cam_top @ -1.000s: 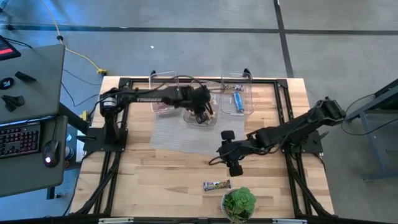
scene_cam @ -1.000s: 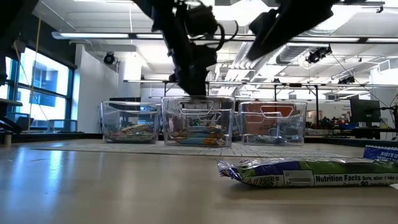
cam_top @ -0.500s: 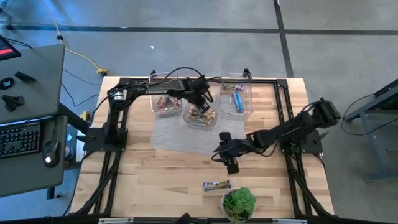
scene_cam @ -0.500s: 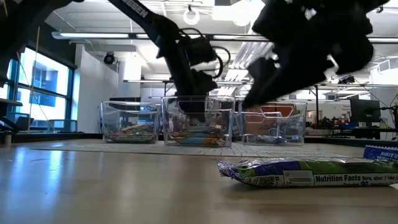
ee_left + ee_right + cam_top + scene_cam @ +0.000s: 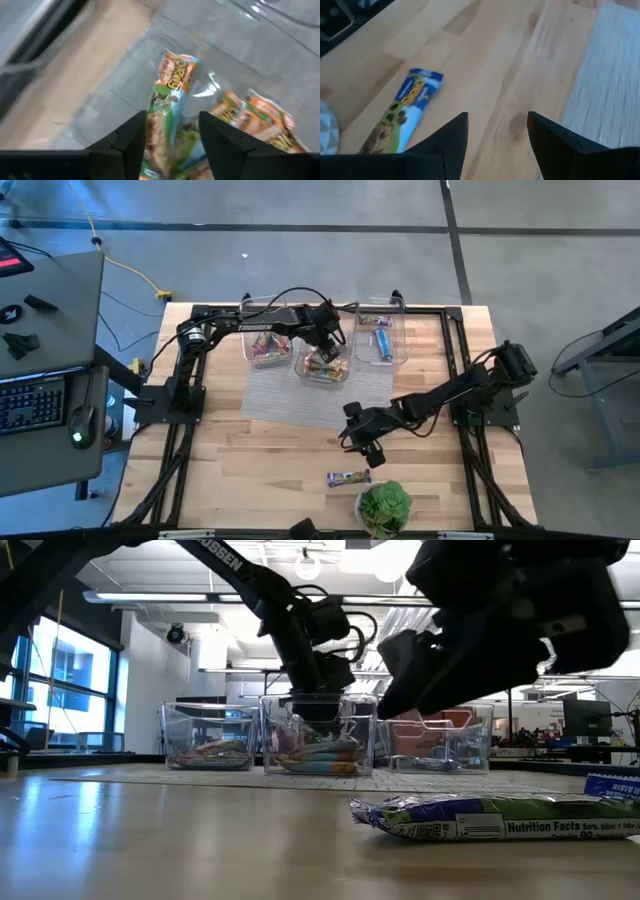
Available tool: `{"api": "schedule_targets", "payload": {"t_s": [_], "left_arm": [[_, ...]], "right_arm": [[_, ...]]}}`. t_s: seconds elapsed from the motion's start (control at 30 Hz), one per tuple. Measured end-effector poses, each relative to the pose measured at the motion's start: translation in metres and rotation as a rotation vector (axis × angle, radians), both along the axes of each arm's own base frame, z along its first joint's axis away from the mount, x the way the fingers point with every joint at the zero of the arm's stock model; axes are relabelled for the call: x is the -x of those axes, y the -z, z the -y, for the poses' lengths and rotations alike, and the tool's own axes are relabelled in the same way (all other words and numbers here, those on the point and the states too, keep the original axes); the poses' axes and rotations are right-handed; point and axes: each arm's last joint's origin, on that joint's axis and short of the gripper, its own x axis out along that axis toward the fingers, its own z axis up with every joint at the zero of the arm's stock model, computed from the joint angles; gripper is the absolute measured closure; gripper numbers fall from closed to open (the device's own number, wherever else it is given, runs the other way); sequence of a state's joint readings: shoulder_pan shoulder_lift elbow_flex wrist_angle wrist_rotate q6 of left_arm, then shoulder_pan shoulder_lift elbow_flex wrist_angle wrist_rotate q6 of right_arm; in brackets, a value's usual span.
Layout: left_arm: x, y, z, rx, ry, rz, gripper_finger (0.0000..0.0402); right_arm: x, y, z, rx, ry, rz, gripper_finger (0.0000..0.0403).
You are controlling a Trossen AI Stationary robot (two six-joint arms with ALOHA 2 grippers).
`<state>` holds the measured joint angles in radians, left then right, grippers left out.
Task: Pick and place Granola Bars by type
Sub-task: Put the blue granola bar into the right transparent bin
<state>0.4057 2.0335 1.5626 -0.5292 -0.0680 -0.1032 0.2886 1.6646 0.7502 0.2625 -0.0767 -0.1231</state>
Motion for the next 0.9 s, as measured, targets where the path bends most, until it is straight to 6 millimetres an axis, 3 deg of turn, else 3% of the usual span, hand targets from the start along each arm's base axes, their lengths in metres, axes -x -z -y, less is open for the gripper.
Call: {"api": "schedule_targets", "payload": {"t_s": [0.17,0.3,0.5,0.67,0.9], "left_arm": [[-0.006,-0.019,-0.001,-0.056,0.0,-0.002,0.0203],[-0.008,-0.057,0.0,-0.024,0.025,-0.005,0.0196],[0.004,-0.122,0.017,0.197,0.157,-0.007,0.0195],[0.009,-0.146,0.073,0.291,0.281,-0.116,0.0195],[0.003,-0.131,0.198,0.209,0.5,-0.275,0.0195]], "right_arm": [[0.001,-0.002,-0.009,0.021,-0.115,0.042,0.0215],[0.001,-0.005,-0.012,0.042,-0.203,0.094,0.0215],[-0.002,-0.004,-0.005,0.063,-0.102,0.085,0.0215],[0.0,-0.014,-0.002,0.057,-0.076,0.112,0.0215],[0.013,-0.045,0.007,0.119,0.071,0.158,0.0215]]}}
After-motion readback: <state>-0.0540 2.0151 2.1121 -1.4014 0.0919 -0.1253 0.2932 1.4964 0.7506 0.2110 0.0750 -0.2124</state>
